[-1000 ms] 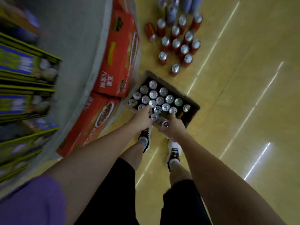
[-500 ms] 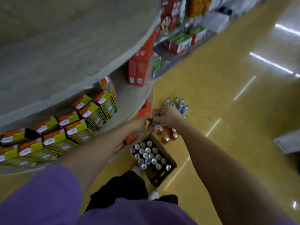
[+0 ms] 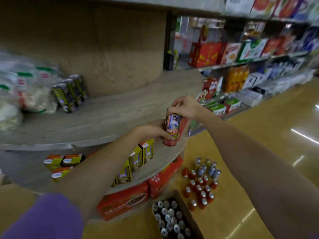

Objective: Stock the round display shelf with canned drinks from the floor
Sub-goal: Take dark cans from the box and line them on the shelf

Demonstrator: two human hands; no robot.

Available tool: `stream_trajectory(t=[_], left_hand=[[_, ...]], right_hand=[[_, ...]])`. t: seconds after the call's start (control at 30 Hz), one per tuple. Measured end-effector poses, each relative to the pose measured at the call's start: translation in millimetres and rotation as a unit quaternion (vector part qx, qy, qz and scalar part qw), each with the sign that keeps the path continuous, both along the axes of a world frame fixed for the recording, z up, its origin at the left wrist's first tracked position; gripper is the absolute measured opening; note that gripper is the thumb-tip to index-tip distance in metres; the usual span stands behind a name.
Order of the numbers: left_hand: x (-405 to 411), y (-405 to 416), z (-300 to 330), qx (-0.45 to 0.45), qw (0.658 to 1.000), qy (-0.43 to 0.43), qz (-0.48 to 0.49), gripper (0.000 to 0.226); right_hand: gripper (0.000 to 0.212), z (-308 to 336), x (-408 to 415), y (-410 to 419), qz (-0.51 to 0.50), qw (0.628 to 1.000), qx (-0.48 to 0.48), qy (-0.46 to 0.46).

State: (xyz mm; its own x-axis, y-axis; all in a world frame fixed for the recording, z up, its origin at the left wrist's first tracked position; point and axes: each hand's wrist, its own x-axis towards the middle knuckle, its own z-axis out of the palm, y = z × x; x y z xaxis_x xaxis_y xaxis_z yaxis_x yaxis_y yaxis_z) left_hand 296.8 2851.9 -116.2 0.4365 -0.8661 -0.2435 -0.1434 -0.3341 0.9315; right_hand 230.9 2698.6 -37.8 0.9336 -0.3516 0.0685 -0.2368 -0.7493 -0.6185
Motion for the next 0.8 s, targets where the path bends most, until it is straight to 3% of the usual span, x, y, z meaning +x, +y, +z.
stream_trajectory(t=[0.07, 0.17, 0.33, 0.53, 0.67, 0.8], left_hand=[[5, 23, 22, -0.027, 1.000, 0.013, 0.004, 0.039], [20, 61, 44, -0.052, 0.998, 0.021, 0.025, 0.046], [33, 128, 68, -0.099, 0.989, 0.082, 0.080, 0.050], [51, 203, 72, -0.119, 0.970, -0.023, 0.209, 0.059], [69, 246, 69, -0.128, 0.956, -0.105, 0.243, 0.064], [81, 286, 67, -0.133, 0.947, -0.151, 0.249, 0.059]], right_hand=[[0.029, 20, 10, 19, 0.005, 1.000, 0.008, 0.003], [0.032, 51, 21, 52, 0.017, 1.000, 0.004, -0.003], [0.014, 83, 40, 116, 0.088, 0.995, 0.051, -0.016], [0.043, 85, 72, 197, 0.119, 0.992, 0.017, 0.023], [0.059, 93, 88, 247, 0.106, 0.992, -0.040, 0.053], [0.050, 98, 107, 290, 0.097, 0.990, -0.051, 0.088]])
